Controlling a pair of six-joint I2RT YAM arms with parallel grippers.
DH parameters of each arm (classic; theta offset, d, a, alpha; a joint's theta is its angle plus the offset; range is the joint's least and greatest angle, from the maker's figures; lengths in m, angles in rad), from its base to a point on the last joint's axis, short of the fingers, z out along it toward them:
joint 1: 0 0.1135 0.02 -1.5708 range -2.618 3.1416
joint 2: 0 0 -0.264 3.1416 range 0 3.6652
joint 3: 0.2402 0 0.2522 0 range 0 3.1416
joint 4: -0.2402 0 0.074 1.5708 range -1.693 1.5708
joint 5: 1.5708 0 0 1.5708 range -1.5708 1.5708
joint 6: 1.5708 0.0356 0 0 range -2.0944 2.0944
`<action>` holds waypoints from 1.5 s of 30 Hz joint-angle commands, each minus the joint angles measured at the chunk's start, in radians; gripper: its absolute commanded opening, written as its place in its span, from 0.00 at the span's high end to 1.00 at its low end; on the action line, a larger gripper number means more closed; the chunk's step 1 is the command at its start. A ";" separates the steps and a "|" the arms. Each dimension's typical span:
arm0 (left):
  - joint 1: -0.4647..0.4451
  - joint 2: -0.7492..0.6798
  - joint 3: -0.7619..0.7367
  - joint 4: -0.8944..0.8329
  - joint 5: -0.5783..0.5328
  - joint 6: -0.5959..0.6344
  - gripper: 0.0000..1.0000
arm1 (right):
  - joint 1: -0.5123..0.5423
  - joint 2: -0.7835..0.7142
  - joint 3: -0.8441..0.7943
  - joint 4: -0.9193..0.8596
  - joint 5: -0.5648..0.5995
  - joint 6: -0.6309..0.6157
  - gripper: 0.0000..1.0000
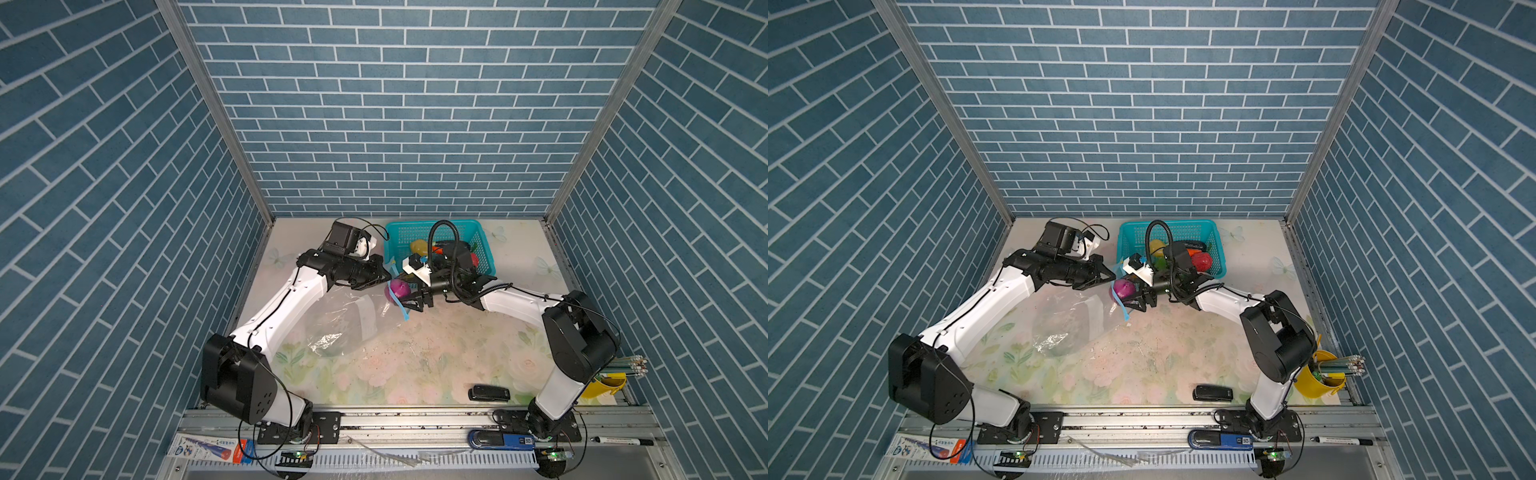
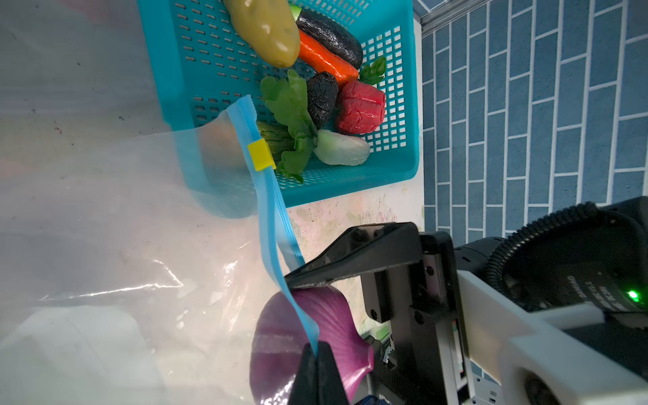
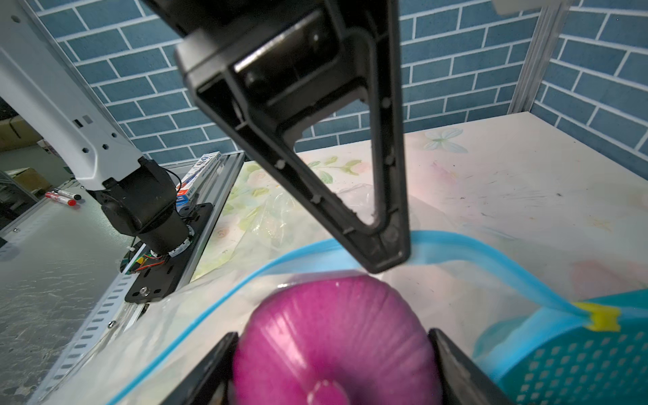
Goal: Place the food in the zip-top bag and seal the zipper
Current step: 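Open the right gripper to drop the onion into the bag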
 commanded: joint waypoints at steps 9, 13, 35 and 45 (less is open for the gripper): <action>-0.015 -0.013 -0.009 0.042 0.024 -0.032 1.00 | 0.002 0.048 -0.008 0.104 -0.075 0.003 0.43; -0.019 -0.011 -0.007 0.046 0.027 -0.032 1.00 | 0.004 0.076 0.007 0.092 -0.076 0.002 0.42; -0.023 -0.002 -0.006 0.059 0.041 -0.034 1.00 | 0.015 0.100 0.006 0.059 -0.006 -0.006 0.17; -0.022 -0.002 -0.005 0.059 0.043 -0.032 1.00 | 0.019 0.095 0.002 0.061 0.009 -0.010 0.10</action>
